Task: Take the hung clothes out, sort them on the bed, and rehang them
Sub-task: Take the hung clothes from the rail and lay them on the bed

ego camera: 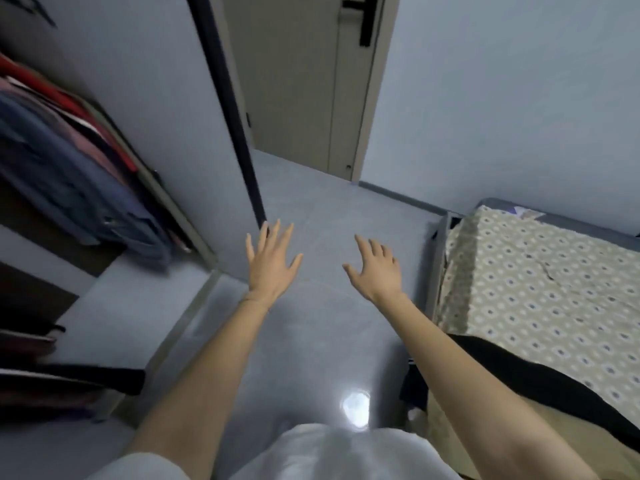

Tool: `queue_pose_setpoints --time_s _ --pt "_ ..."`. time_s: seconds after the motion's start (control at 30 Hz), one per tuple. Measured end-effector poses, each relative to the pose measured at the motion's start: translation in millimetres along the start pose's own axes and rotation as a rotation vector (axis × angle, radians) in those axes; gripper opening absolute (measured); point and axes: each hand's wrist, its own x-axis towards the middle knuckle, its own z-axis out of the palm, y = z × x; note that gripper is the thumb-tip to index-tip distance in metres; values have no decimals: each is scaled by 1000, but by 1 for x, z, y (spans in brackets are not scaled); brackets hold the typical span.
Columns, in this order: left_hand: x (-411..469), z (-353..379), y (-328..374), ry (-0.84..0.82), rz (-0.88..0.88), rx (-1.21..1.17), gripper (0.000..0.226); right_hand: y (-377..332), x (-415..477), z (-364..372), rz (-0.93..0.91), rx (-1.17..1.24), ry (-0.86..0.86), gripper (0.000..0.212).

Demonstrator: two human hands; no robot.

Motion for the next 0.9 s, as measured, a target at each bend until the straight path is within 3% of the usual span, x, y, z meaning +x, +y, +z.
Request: queue_pose_setpoints --time_s 0.33,0.9 --pt "-35 -70 -222 122 -375 55 66 -248 40 61 -435 -129 -70 73" --pt "-43 -174 -463 399 -943 194 70 -588 145 108 -1103 -132 -146 73"
